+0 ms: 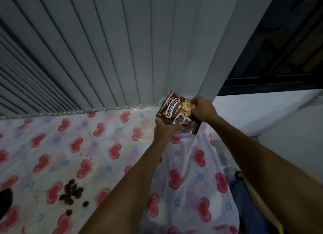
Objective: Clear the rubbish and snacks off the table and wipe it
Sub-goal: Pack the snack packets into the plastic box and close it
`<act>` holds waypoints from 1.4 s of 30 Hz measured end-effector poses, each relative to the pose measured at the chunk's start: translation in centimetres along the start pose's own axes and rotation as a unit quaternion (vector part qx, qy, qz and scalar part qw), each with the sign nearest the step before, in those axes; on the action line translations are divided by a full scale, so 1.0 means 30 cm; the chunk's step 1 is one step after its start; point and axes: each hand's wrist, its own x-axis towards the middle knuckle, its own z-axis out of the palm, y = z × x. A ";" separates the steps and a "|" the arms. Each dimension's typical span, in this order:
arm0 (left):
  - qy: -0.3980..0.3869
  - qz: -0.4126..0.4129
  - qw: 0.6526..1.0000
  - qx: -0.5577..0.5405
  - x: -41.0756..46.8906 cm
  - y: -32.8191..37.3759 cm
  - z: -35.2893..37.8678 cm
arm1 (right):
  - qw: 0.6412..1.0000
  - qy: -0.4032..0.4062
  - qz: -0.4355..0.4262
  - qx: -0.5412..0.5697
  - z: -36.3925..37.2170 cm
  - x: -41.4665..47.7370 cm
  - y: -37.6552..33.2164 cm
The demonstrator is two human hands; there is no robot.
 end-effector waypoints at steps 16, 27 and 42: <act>0.116 0.085 0.852 0.504 -0.019 0.243 0.025 | 0.961 -0.171 -0.173 -0.133 0.189 0.311 0.144; 0.069 0.321 0.727 0.603 -0.010 0.125 0.004 | 0.946 -0.195 -0.243 -0.095 0.177 0.265 0.238; 0.037 0.201 0.766 0.610 -0.027 0.138 0.081 | 0.926 -0.151 -0.291 -0.187 0.275 0.203 0.299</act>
